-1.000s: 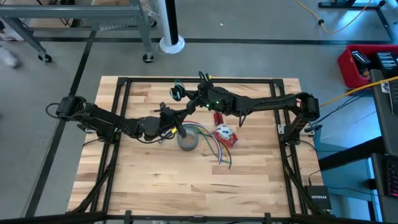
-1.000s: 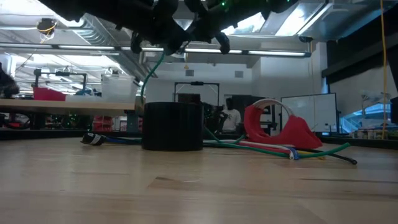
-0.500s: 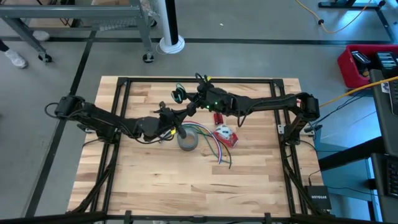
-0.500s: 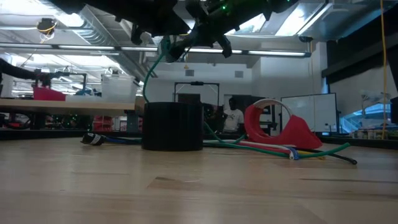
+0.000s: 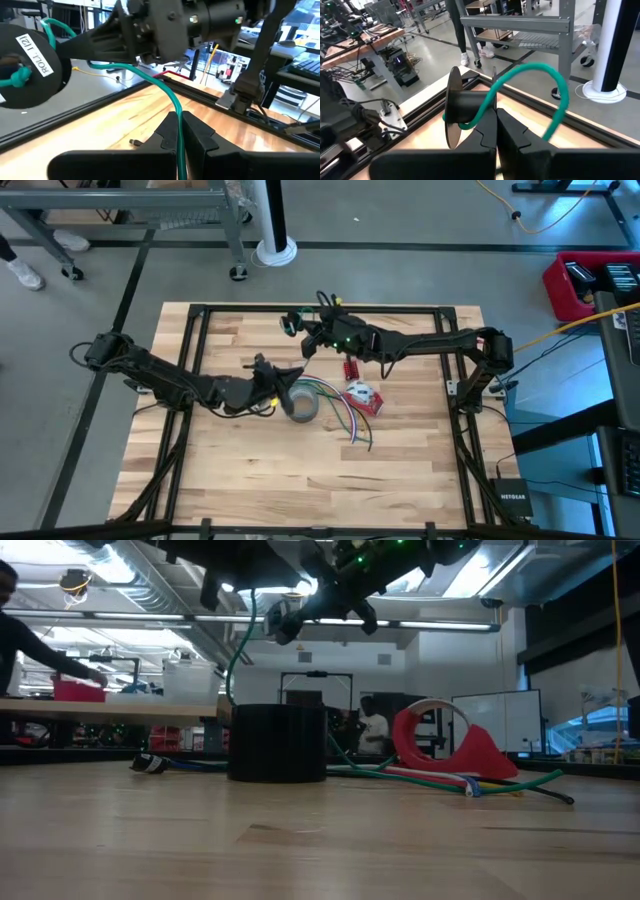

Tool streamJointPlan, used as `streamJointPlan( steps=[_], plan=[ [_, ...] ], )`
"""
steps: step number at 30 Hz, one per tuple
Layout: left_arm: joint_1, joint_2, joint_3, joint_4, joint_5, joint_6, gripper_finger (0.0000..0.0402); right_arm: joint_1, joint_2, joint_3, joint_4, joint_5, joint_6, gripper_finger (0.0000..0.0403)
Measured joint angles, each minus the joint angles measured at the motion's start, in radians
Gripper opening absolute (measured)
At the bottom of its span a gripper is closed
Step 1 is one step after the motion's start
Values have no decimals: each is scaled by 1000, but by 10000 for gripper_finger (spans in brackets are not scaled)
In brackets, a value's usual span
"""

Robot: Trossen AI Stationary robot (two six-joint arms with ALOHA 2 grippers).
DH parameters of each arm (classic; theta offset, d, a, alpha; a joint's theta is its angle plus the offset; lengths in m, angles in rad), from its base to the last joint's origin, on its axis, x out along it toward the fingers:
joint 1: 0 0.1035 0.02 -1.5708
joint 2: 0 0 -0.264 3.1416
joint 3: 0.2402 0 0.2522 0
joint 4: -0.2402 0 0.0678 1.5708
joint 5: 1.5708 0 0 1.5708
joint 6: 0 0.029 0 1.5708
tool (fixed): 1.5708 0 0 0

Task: Coil cords
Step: Coil the green wire onto the black spool

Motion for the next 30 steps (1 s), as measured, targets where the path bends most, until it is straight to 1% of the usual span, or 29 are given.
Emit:
streamJointPlan(
  steps=[7,9,13,15,18,23,27,30],
  plan=[
    [-6,0,0,0,-4,8,0,-8,0,0,2,5,2,1],
    [2,0,0,-2,-38,35,0,-5,0,0,2,1,6,1],
    [14,0,0,2,-155,74,0,-5,0,0,-11,-34,31,1],
    [14,0,0,1,-184,89,0,-5,0,0,-32,-38,40,1],
    [12,-2,0,2,-195,111,0,-5,0,0,-51,-39,48,1],
    [7,-5,0,1,-184,74,0,-6,0,0,-51,-42,48,1],
    [5,-5,0,-13,-89,0,0,-6,0,0,-19,-15,48,1],
    [5,-5,0,-60,-30,-71,0,-6,0,0,8,-15,48,1]
  ],
)
